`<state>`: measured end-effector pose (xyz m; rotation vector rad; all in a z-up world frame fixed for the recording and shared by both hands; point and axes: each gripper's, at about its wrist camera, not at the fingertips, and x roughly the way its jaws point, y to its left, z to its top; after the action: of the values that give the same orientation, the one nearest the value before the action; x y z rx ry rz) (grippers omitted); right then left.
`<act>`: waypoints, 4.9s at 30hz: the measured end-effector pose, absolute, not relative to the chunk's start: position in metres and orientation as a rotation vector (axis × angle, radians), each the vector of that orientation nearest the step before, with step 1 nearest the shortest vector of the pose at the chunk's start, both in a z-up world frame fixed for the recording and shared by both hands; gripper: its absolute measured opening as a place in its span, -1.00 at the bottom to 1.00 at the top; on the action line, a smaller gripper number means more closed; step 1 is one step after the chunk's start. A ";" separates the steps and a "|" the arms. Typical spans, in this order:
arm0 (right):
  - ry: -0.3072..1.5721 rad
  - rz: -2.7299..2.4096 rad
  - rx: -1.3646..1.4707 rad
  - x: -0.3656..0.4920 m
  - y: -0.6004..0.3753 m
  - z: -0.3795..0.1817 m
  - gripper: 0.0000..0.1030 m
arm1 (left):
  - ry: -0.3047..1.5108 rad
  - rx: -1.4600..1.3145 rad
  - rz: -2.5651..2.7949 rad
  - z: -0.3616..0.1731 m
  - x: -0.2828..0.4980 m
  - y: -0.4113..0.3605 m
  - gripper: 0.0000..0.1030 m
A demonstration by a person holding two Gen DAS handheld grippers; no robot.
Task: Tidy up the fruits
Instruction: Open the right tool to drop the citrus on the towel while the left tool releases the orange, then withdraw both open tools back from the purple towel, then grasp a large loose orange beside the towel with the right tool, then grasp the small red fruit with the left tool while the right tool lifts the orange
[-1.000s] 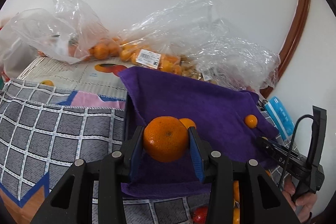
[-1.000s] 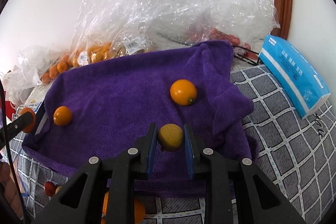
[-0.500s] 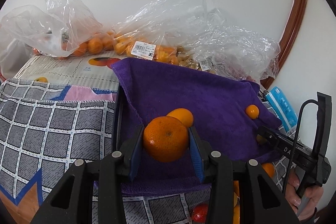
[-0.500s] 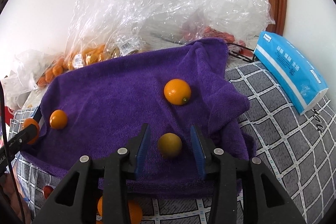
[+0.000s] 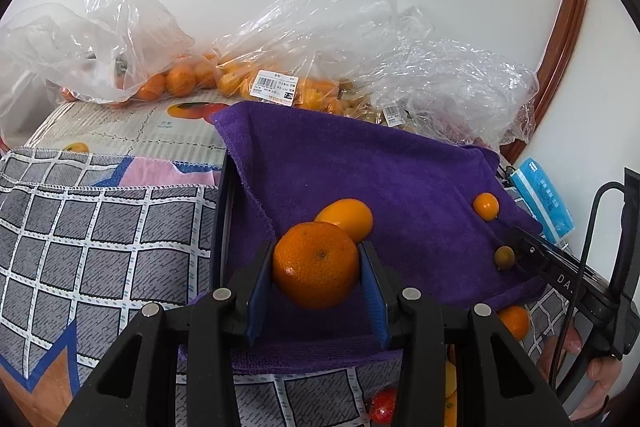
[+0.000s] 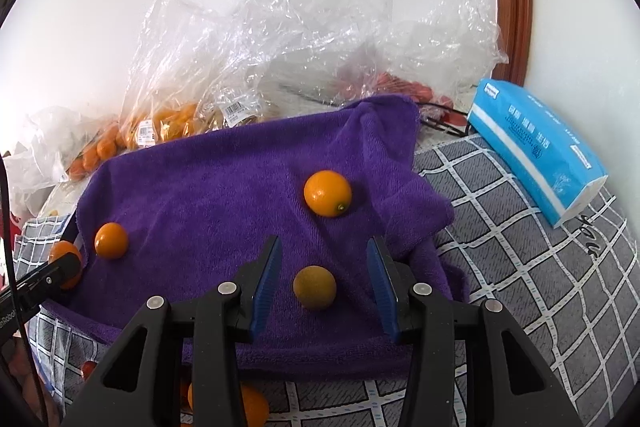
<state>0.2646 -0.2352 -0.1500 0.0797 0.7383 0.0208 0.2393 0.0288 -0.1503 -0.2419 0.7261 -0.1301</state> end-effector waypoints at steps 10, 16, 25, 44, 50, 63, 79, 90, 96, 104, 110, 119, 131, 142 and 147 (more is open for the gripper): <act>0.716 0.063 0.053 0.255 -0.225 -0.139 -0.14 | 0.716 -0.239 -0.140 -0.146 0.236 0.025 -0.18; 0.687 0.118 0.077 0.244 -0.219 -0.126 -0.14 | 0.657 -0.267 -0.149 -0.132 0.226 0.030 0.00; 0.713 0.122 0.088 0.212 -0.214 -0.113 -0.10 | 0.615 -0.293 -0.129 -0.114 0.214 0.038 0.01; 0.806 0.148 0.109 0.181 -0.190 -0.143 0.01 | 0.746 -0.257 -0.082 -0.130 0.130 0.080 0.12; 0.810 0.144 0.049 0.181 -0.173 -0.146 0.08 | 0.812 -0.256 -0.087 -0.158 0.129 0.084 0.12; 0.822 0.125 0.047 0.183 -0.180 -0.146 0.09 | 0.828 -0.224 -0.057 -0.168 0.127 0.080 0.12; 0.863 0.136 0.070 0.198 -0.192 -0.159 -0.09 | 0.828 -0.233 -0.067 -0.169 0.129 0.080 0.16; 0.875 0.150 0.050 0.209 -0.188 -0.163 -0.31 | 0.827 -0.242 -0.073 -0.169 0.130 0.081 0.19; 0.794 0.113 0.017 0.183 -0.202 -0.143 -0.31 | 0.829 -0.228 -0.073 -0.170 0.131 0.079 0.20; 0.825 0.054 0.001 0.170 -0.230 -0.157 -0.30 | 0.838 -0.204 -0.083 -0.171 0.132 0.077 0.27; 0.813 0.050 0.000 0.164 -0.232 -0.165 -0.30 | 0.841 -0.194 -0.096 -0.171 0.132 0.075 0.34; 0.820 0.065 0.001 0.166 -0.231 -0.167 -0.30 | 0.836 -0.214 -0.121 -0.171 0.130 0.078 0.31; 0.802 0.077 0.079 0.164 -0.244 -0.165 -0.32 | 0.853 -0.142 -0.223 -0.150 0.145 0.014 0.20; 0.801 0.085 0.114 0.164 -0.249 -0.165 -0.32 | 0.885 -0.169 -0.254 -0.164 0.175 -0.003 -0.21; 0.801 0.089 0.125 0.164 -0.250 -0.165 -0.32 | 0.876 -0.131 -0.258 -0.171 0.177 -0.011 -0.21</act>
<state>0.1636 -0.2504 -0.1651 0.1245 0.8009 0.0886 0.1768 -0.0112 -0.1705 -0.1309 0.8763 -0.2584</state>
